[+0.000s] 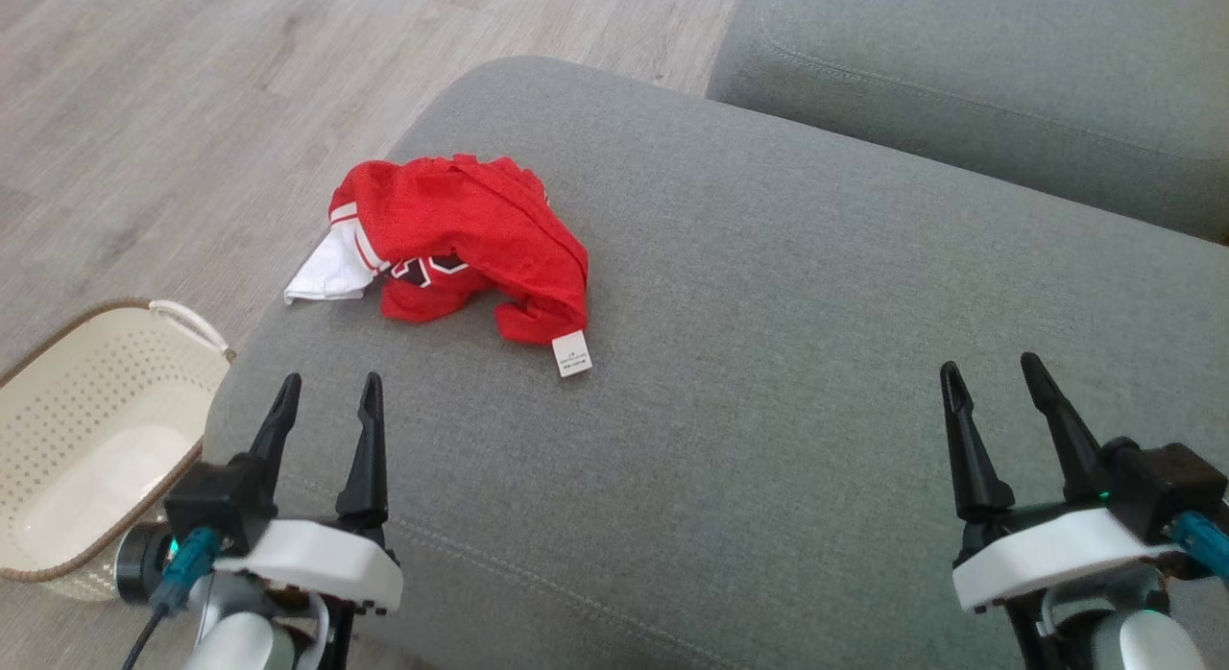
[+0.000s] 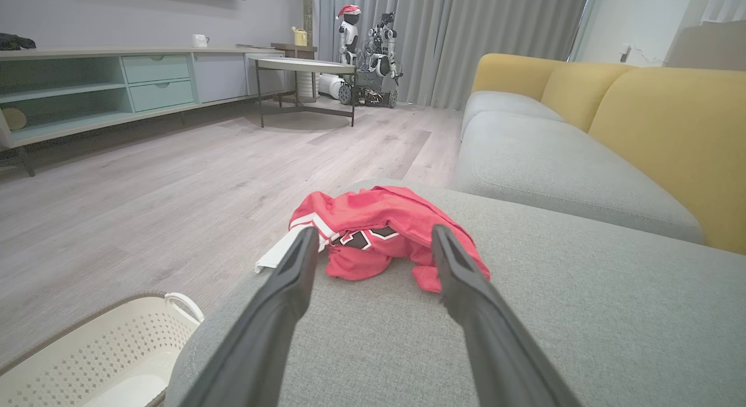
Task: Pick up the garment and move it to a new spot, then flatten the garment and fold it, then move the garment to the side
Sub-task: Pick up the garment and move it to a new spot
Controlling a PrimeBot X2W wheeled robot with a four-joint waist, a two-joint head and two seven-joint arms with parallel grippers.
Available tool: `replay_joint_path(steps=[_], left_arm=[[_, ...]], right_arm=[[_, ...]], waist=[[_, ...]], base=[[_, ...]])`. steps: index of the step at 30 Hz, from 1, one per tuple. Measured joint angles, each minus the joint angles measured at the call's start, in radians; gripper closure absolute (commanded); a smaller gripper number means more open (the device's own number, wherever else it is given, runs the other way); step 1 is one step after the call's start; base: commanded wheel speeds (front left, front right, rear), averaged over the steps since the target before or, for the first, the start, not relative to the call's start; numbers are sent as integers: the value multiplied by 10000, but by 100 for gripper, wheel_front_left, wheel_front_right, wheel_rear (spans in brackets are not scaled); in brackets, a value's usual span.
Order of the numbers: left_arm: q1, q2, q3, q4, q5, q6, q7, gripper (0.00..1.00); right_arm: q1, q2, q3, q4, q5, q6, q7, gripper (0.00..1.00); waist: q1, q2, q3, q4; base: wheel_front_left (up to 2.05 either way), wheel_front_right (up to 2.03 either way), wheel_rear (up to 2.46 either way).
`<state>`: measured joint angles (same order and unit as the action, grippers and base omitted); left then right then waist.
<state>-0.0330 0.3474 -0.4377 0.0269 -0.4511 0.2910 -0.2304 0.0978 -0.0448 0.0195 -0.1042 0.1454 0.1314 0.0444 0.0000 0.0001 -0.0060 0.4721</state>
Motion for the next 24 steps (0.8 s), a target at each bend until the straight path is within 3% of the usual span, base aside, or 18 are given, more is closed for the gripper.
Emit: replay_joint_path(steps=[12, 20, 24], left_arm=[[-469, -236, 207, -40, -2, -29, -121, 0], [-2342, -951, 1078, 589, -75, -527, -234, 0], [-3325, -1294, 1532, 1969, -268, -1095, -259, 0]], right_arm=[[-109, -2, 90, -370, -194, 0, 370, 0], [-980, -357, 303, -819, -242, 0, 813, 0], [-1128, -587, 255, -972, -242, 0, 1016, 0]], waist=[[0, 0, 710, -275], [1, 0, 1713, -1151], [2, 0, 2266, -1676]], base=[[0, 0, 0], [0, 0, 0], [0, 0, 0]])
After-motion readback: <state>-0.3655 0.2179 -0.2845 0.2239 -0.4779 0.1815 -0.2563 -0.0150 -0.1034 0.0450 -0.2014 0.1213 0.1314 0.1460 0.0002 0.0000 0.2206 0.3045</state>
